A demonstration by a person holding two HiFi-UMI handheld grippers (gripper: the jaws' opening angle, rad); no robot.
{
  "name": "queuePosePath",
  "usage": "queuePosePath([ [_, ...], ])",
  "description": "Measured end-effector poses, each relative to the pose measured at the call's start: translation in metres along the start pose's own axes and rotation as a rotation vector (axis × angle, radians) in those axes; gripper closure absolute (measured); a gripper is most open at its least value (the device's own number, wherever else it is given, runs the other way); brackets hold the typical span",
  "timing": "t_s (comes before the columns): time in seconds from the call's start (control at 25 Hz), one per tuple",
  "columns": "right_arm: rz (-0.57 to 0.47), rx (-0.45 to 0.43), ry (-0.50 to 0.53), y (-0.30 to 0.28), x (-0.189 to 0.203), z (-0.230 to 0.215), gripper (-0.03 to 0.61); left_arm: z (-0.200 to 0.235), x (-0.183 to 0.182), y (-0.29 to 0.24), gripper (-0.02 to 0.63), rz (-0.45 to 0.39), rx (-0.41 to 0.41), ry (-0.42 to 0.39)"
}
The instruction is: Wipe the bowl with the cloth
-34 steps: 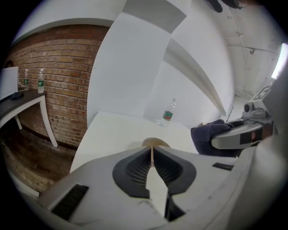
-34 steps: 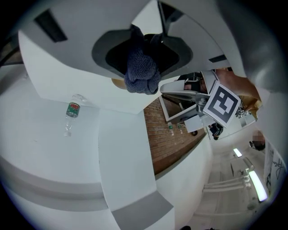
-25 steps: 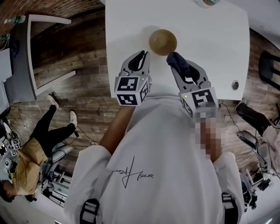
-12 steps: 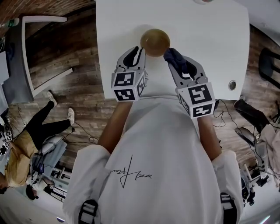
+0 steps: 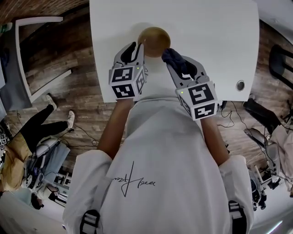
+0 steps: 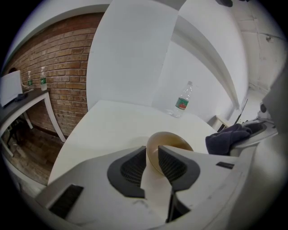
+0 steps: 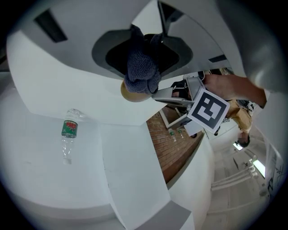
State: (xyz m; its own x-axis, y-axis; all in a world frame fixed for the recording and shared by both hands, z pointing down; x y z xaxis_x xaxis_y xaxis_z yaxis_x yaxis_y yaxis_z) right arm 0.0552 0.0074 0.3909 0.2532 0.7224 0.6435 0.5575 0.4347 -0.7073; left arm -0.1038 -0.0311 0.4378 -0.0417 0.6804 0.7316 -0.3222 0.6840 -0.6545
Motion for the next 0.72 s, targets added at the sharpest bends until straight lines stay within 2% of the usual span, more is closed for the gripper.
queuePosePath([
  [0.2,0.025,-0.037,-0.061,-0.006,0.007,0.005,0.459,0.002,0.002,-0.007,0.515,0.021,-0.007,-0.025],
  [0.72,0.073,-0.086,-0.084,-0.017,0.022,0.009,0.459,-0.003,0.006,-0.024,0.515,0.039,0.021,-0.023],
])
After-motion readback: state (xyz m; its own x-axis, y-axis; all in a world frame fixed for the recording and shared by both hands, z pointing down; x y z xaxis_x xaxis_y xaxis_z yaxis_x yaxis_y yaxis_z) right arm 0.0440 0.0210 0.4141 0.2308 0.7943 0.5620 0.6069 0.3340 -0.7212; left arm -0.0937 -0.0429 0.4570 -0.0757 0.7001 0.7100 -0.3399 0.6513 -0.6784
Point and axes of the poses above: the fingertips, and each gripper's own axes: y backward along the fingers, z to its left, x out of its underside, the point moved 5 cm from there along y, backward along the fingers, and after that the axes turned 4 degrees about -y, right-handed, at the moved point
